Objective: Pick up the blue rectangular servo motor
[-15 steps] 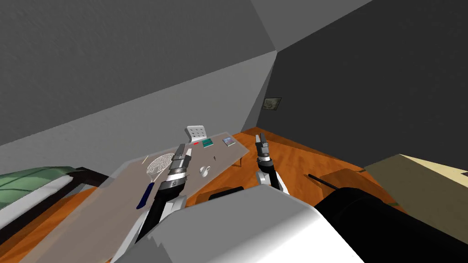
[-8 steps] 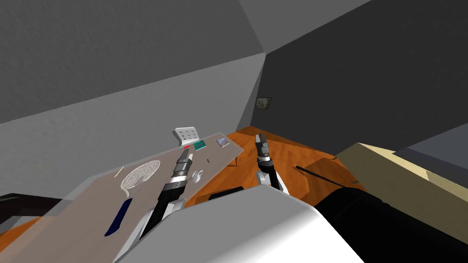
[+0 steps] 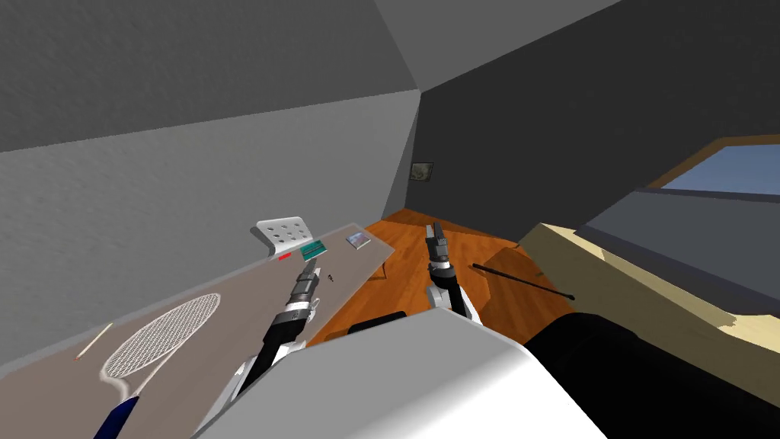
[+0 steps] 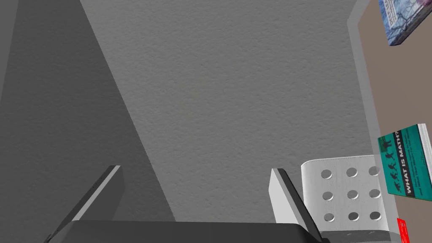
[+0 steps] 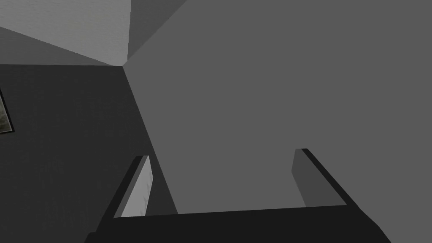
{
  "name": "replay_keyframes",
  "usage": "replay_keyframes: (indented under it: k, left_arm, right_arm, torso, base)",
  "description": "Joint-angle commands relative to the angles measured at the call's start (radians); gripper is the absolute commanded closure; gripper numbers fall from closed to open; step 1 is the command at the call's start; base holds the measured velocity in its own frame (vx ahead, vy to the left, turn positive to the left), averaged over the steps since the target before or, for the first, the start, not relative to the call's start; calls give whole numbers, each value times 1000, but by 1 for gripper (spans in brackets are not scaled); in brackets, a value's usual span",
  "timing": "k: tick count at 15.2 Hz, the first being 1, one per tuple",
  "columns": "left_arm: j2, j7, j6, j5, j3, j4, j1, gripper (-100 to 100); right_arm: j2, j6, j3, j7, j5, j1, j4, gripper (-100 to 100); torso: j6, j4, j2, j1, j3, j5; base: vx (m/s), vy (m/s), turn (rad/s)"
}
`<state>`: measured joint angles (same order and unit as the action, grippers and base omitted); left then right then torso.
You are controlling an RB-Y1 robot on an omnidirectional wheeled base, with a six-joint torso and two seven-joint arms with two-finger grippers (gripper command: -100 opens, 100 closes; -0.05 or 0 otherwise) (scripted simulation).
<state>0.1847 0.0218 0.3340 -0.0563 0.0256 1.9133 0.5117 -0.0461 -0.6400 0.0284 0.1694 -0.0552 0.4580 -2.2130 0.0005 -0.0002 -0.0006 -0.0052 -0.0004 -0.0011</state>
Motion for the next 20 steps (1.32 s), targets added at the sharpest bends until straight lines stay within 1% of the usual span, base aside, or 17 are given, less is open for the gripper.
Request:
replay_keyframes:
  k: [1,2,3,6,7,8,10,11,12,13,14,15,16,17,18,19,20]
  left_arm:
    - [3,0,3,1,-4,-36,-4,-100]
    - [8,-1,1,2,-10,-66,-5,-100]
    - [8,-1,1,2,-10,-83,-5,-100]
    - [19,-1,-2,2,-24,-160,-7,-100]
    - [19,-1,-2,2,-24,-181,-7,-100]
    - [24,0,-3,1,-32,-205,-7,-100]
    - [24,0,-3,1,-32,-232,-7,-100]
    - [24,0,-3,1,-32,-232,-7,-100]
    - [30,1,-4,-2,-42,-272,-8,-100]
    - [30,1,-4,-2,-42,-284,-8,-100]
    - [37,2,-5,-6,-52,-318,-8,-100]
    - [37,2,-5,-6,-52,-337,-8,-100]
    - [37,2,-5,-6,-52,-337,-8,-100]
    - [43,3,-5,-12,-63,-374,-8,-100]
    - [43,3,-5,-12,-63,-391,-8,-100]
    - [50,5,-6,-19,-76,-420,-9,-100]
    - [50,5,-6,-19,-76,-433,-9,-100]
  right_arm:
    - [0,0,0,0,0,0,0,0]
    - [0,0,0,0,0,0,0,0]
    - [0,0,0,0,0,0,0,0]
    - [0,0,0,0,0,0,0,0]
    - [0,0,0,0,0,0,0,0]
    - [0,0,0,0,0,0,0,0]
    - [0,0,0,0,0,0,0,0]
    - [0,0,0,0,0,0,0,0]
    - [0,0,0,0,0,0,0,0]
    - [0,0,0,0,0,0,0,0]
    - [0,0,0,0,0,0,0,0]
    - [0,0,0,0,0,0,0,0]
    - [0,0,0,0,0,0,0,0]
    - [0,0,0,0,0,0,0,0]
    - [0,0,0,0,0,0,0,0]
    - [0,0,0,0,0,0,0,0]
    - [0,0,0,0,0,0,0,0]
  torso:
    - [0,0,0,0,0,0]
    - [-1,0,0,1,0,0]
    - [0,0,0,1,0,0]
    - [0,0,-1,0,0,0]
    - [1,0,-1,-1,0,0]
    - [0,0,-1,0,0,0]
    - [0,0,-1,0,-1,0]
    - [-1,0,-1,1,0,0]
    - [-1,0,1,3,0,0]
    - [0,0,1,2,0,1]
    - [0,0,1,2,0,0]
    - [0,0,0,2,0,0]
    - [0,0,0,2,0,0]
    - [-1,0,0,3,0,0]
    - [0,0,0,2,0,1]
    - [0,0,0,2,0,0]
    - [0,0,-1,2,0,0]
  base:
    - [21,-40,-49]
    - [33,-58,-194]
    - [38,-63,-263]
    - [38,-70,-303]
    - [43,-62,-299]
    - [50,-61,-301]
    - [44,-42,-163]
    - [13,-12,19]
    - [20,-28,-226]
    - [28,-31,-252]
    - [40,-34,-287]
    - [51,-31,-252]
    - [40,-19,-103]
    - [40,-31,-263]
    - [43,-29,-276]
    - [56,-30,-327]
    - [53,-18,-225]
